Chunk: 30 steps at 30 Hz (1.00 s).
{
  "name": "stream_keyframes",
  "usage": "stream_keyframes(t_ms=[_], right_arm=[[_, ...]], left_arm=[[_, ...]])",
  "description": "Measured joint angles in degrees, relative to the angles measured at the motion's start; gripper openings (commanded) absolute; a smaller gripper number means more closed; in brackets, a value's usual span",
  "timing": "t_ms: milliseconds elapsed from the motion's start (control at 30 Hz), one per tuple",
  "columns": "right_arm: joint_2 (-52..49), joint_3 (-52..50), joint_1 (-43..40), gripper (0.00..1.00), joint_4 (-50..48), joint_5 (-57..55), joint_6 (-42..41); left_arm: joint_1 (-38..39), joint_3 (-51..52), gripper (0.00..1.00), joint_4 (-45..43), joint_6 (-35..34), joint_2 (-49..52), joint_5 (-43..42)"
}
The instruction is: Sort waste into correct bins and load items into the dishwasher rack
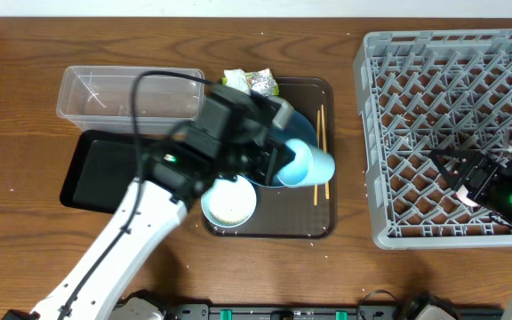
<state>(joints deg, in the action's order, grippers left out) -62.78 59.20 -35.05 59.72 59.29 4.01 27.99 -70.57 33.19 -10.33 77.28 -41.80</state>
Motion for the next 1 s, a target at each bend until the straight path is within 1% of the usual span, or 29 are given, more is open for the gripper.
stream_keyframes(t_ms=[67,167,333,500,567,600,733,833,867,933,1000], right_arm=[[0.44,0.00,2.54,0.81,-0.61,4.87,2.23],[1.27,0.00,7.43,0.80,-0.94,9.90,5.03],[1.70,0.00,18.01,0.81,-4.15,15.78,8.68],[1.73,0.02,29.38,0.81,-13.99,19.45,10.38],[1.79,0.02,32.20,0.80,-17.70,20.44,10.14],[1.79,0.02,34.58,0.80,-20.26,20.15,9.81],[1.79,0.09,41.53,0.78,-24.92,18.12,6.97],[1.79,0.09,44.96,0.70,-25.55,16.20,5.53],[1.79,0.09,45.86,0.69,-25.62,15.69,5.18],[1.79,0.09,46.97,0.58,-25.64,14.47,4.46],[1.79,0.09,47.04,0.55,-25.73,13.81,4.00]], left_arm=[[-2.45,0.00,0.06,-2.32,-0.15,0.37,-7.96],[-3.91,0.02,0.06,-5.44,-0.17,0.48,-18.03],[-3.89,0.02,0.06,-6.93,-0.17,0.48,-26.53],[-3.93,0.02,0.06,-7.06,-0.13,0.48,-30.69],[-4.85,0.02,0.06,-7.06,-0.17,0.48,-31.28],[-4.98,0.02,0.06,-7.13,-0.17,0.52,-31.34],[-4.11,0.02,0.06,-7.17,-0.17,0.59,-32.02],[-4.09,0.02,0.06,-7.17,-0.17,0.59,-32.46],[-4.09,0.02,0.06,-7.21,-0.17,0.59,-32.59],[-4.09,0.02,0.06,-7.23,-0.17,0.59,-32.81],[-4.13,0.02,0.06,-7.21,-0.15,0.59,-32.87]])
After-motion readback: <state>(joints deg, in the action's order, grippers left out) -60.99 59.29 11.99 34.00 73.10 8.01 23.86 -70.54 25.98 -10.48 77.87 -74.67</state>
